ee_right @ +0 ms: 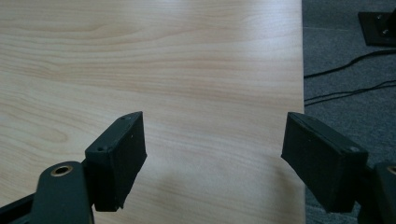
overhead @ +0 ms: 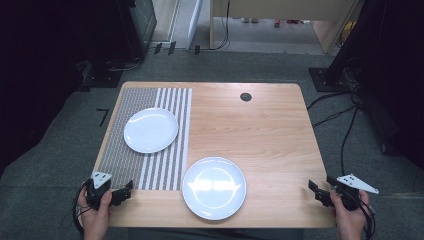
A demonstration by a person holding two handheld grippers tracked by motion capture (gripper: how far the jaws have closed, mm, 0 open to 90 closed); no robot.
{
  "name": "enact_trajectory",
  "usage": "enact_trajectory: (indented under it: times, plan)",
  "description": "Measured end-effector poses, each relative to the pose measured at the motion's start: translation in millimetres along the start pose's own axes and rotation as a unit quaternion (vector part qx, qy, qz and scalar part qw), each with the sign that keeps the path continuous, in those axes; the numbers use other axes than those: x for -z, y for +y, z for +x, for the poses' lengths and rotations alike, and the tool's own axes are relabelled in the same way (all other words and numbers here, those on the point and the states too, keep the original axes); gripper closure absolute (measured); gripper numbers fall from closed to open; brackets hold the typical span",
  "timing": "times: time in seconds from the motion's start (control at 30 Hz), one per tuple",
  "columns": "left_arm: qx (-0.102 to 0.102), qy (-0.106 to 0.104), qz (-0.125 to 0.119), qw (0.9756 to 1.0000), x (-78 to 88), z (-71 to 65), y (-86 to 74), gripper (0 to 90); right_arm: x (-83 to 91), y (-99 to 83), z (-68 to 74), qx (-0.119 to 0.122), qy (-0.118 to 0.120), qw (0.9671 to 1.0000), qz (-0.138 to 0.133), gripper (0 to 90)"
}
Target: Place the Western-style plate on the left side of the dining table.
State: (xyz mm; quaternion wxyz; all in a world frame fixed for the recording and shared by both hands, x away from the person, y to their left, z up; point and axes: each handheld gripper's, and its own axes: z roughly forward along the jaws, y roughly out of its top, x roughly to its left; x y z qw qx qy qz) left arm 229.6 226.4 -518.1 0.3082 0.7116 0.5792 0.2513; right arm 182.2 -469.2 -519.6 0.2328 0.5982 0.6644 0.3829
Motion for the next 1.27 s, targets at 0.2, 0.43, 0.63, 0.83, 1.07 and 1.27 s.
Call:
enact_trajectory:
  times: [0.2,0.43,0.63,0.83,1.07,1.27]
  plan:
    - [0.0,0.0,0.0,1.0,0.0,0.0,0.0,9.5,-1.7,-3.6,3.6,0.013,-0.014,0.9997,0.018,21.3]
    - [0.0,0.0,0.0,1.0,-0.1,0.1,0.0,9.5,-6.3,-4.2,14.2,0.049,-0.037,0.9971,0.045,20.2]
    - [-0.001,0.0,0.0,1.0,-0.1,0.1,0.0,9.4,-6.5,-4.2,14.0,0.048,-0.035,0.9972,0.045,19.3]
    - [-0.001,0.001,0.001,1.0,-0.3,-0.1,0.1,9.3,-7.3,-4.1,14.2,0.046,-0.038,0.997,0.05,14.4]
    - [0.0,0.001,0.002,1.0,-0.6,-0.1,0.3,8.8,-7.4,-4.0,14.1,0.045,-0.039,0.997,0.05,14.1]
    - [0.0,0.001,0.003,1.0,-0.7,0.0,0.5,8.5,-7.5,-4.0,14.2,0.045,-0.039,0.997,0.05,14.0]
